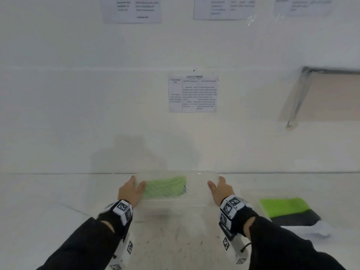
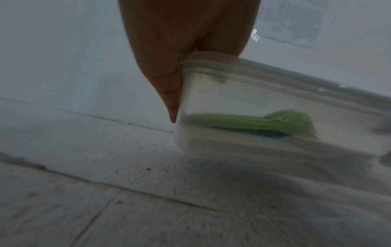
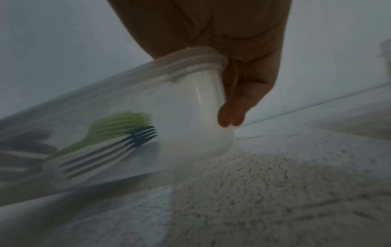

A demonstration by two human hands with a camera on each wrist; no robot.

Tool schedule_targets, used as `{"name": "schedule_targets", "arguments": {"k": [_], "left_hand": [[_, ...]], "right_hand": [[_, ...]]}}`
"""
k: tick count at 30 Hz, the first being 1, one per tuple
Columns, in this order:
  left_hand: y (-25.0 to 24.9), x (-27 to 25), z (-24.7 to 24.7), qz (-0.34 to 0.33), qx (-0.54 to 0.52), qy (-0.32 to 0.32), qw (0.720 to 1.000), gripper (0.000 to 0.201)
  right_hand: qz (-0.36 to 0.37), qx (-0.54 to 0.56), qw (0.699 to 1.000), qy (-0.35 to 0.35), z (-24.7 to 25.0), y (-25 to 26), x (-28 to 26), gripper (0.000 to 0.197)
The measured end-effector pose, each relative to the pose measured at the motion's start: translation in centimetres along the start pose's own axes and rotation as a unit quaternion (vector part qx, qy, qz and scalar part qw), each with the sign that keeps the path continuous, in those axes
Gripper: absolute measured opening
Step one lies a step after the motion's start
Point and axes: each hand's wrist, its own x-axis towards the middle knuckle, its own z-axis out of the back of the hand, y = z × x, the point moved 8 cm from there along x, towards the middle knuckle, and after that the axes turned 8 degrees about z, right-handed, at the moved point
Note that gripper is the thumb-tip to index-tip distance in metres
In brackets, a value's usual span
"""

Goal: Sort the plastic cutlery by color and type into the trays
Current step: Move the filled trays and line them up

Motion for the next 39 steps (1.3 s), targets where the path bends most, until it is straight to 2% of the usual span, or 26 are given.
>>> {"name": "schedule_targets", "arguments": {"k": [7,12,14,17,19,21,24,26,30,33,35,39], "left_hand": [[0.4,3.9,-3.4,0.03,-0.016,0.015,0.999,0.062],[0.7,3.9,-3.8,0.035,-0.012,0.01,0.999,0.061],[0.5,3.4,-3.4,0.028,0.014,-0.017,0.999,0.058],[-1.5,0.4,-3.8,-0.032,0.074,-0.07,0.994,0.055],[-3.8,-3.4,-5.4,-0.108,0.087,-0.06,0.988,0.059],[-6.0,-7.8,-7.6,-0.184,0.064,-0.023,0.98,0.06],[-8.8,-14.7,-11.3,-0.262,-0.03,0.073,0.962,0.058],[-10.4,-18.7,-14.2,-0.275,-0.063,0.134,0.95,0.056],[-13.3,-22.7,-20.4,-0.209,-0.095,0.213,0.95,0.051],[-15.7,-22.7,-23.8,-0.126,-0.156,0.218,0.955,0.049],[-17.5,-22.1,-25.6,-0.077,-0.195,0.202,0.957,0.05],[-18.8,-20.6,-28.0,-0.003,-0.231,0.133,0.964,0.049]], "right_hand": [[-0.005,-0.027,1.0,0.014,-1.6,-0.9,4.6,0.057],[-0.003,-0.056,0.998,0.019,-2.2,-1.3,5.2,0.06],[0.003,-0.071,0.997,0.027,-2.1,-1.3,4.6,0.057],[0.067,-0.09,0.994,-0.017,-0.2,-0.2,2.4,0.047],[0.132,-0.071,0.986,-0.068,2.1,0.3,0.3,0.04],[0.16,-0.048,0.978,-0.122,5.1,-0.6,-1.6,0.034],[0.117,-0.039,0.977,-0.172,10.6,-5.1,-3.4,0.032],[0.05,-0.075,0.978,-0.189,14.9,-9.4,-4.3,0.035],[-0.093,-0.155,0.966,-0.184,22.6,-19.7,-5.1,0.044],[-0.157,-0.136,0.969,-0.135,25.3,-26.9,-4.3,0.048],[-0.164,-0.1,0.977,-0.089,25.6,-30.6,-3.0,0.051],[-0.096,-0.072,0.993,-0.002,23.2,-33.6,-0.5,0.067]]}}
